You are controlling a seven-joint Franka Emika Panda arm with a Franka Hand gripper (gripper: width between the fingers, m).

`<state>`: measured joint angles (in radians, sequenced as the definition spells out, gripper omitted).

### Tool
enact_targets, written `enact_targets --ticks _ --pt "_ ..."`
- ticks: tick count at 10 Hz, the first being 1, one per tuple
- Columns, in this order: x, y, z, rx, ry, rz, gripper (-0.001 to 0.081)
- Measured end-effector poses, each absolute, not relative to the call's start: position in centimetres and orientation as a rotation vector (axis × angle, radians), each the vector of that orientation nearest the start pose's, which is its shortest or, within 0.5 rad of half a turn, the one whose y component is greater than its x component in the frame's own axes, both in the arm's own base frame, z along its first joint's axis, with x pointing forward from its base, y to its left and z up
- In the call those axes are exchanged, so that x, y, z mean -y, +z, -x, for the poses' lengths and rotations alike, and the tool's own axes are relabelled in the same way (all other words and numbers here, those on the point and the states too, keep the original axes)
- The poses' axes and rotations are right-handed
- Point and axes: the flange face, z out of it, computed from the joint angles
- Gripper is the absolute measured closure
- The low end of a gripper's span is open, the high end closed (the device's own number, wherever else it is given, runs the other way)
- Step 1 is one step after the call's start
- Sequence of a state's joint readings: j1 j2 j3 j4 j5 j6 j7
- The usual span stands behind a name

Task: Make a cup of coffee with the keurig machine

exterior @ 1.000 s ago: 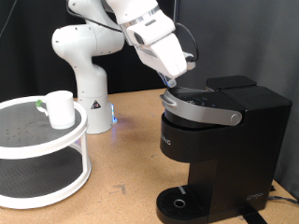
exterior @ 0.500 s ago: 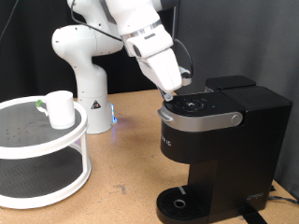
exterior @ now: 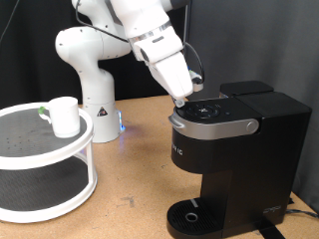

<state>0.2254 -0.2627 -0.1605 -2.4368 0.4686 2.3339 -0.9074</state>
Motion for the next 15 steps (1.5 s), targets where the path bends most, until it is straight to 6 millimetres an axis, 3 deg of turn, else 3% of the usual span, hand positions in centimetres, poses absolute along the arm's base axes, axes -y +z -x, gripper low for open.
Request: enact_targets --ticks 3,7,10,15 --pt "-3.8 42.6 -46.4 0.890 -0.410 2.535 0.0803" --pt "-3.7 46.0 -46.7 0.839 -0.496 2.403 0.0803" --pt "-3.3 45.5 -46.7 0.737 -0.520 2.452 0.0803" --pt "1.0 46.1 -42.9 0.607 -0.452 2.415 0.0803"
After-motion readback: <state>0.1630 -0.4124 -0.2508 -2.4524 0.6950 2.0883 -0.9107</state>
